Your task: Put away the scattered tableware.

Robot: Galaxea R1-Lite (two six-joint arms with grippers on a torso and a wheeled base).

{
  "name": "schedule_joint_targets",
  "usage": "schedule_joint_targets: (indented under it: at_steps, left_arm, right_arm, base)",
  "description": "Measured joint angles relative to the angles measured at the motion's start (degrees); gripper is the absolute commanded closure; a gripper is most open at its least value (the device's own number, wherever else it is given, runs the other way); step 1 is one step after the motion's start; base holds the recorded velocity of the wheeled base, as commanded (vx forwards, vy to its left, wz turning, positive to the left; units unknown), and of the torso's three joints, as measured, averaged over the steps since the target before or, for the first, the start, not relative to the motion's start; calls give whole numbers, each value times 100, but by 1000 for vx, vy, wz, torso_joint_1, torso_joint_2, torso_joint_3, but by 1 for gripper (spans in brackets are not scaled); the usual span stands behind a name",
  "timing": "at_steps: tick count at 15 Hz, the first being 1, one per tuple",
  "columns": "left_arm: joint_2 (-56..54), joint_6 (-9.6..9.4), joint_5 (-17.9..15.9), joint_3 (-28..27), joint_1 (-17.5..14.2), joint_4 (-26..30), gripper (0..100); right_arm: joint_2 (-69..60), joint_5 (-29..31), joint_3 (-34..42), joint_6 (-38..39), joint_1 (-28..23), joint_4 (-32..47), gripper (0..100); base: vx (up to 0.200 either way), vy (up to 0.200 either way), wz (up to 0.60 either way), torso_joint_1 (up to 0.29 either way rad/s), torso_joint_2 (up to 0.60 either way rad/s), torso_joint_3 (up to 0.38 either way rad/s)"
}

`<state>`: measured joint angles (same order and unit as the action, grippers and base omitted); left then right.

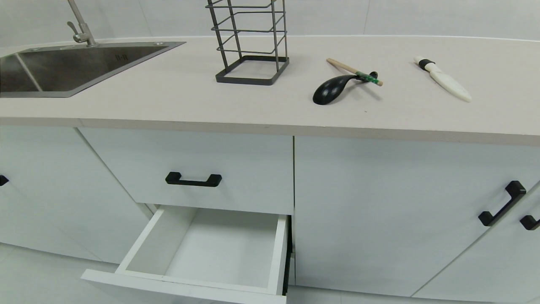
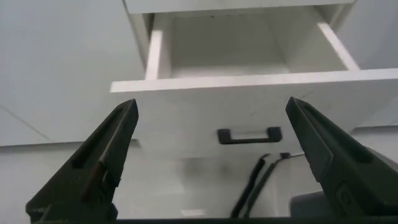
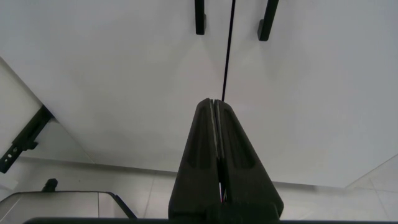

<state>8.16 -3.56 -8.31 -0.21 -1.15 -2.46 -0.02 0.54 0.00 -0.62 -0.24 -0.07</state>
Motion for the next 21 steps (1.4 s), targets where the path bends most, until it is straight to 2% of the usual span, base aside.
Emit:
schedule_joint_targets:
  at_steps: [2, 4, 6, 7, 8, 10, 15, 17, 21]
  left_arm:
    - [-262, -300, 633, 13, -72, 191, 0]
    - [-375, -322, 655, 21, -94, 211, 0]
    - [-494, -235, 627, 21, -45, 211, 0]
    - [-592, -106, 649, 21, 10, 219, 0]
    - [-678, 122, 670, 21, 55, 239, 0]
    - [-767, 318, 692, 13, 85, 246, 0]
    - [-816, 329, 701, 11, 96, 246, 0]
    - [-818, 332, 708, 11, 96, 246, 0]
    - [-823, 349, 703, 11, 101, 249, 0]
  right_arm:
    - [-2, 20, 0, 24, 0, 0, 100]
    - [0, 33, 0, 11, 0, 0, 100]
    - [2, 33, 0, 13, -2, 0, 100]
    - [2, 33, 0, 13, -2, 0, 100]
    - [2, 33, 0, 11, -2, 0, 100]
    - [2, 35, 0, 22, -2, 0, 100]
    - [2, 35, 0, 11, 4, 0, 100]
    - [2, 35, 0, 5, 4, 0, 100]
    - [2, 26, 0, 11, 4, 0, 100]
  base:
    - [0, 0, 0, 0, 0, 0]
    - [0, 0, 0, 0, 0, 0]
    - [0, 0, 0, 0, 0, 0]
    - [0, 0, 0, 0, 0, 0]
    - [0, 0, 0, 0, 0, 0]
    - [0, 0, 300, 1, 1, 4]
    - [0, 0, 0, 0, 0, 0]
    - [0, 0, 600, 0, 0, 0]
    - [0, 0, 0, 0, 0, 0]
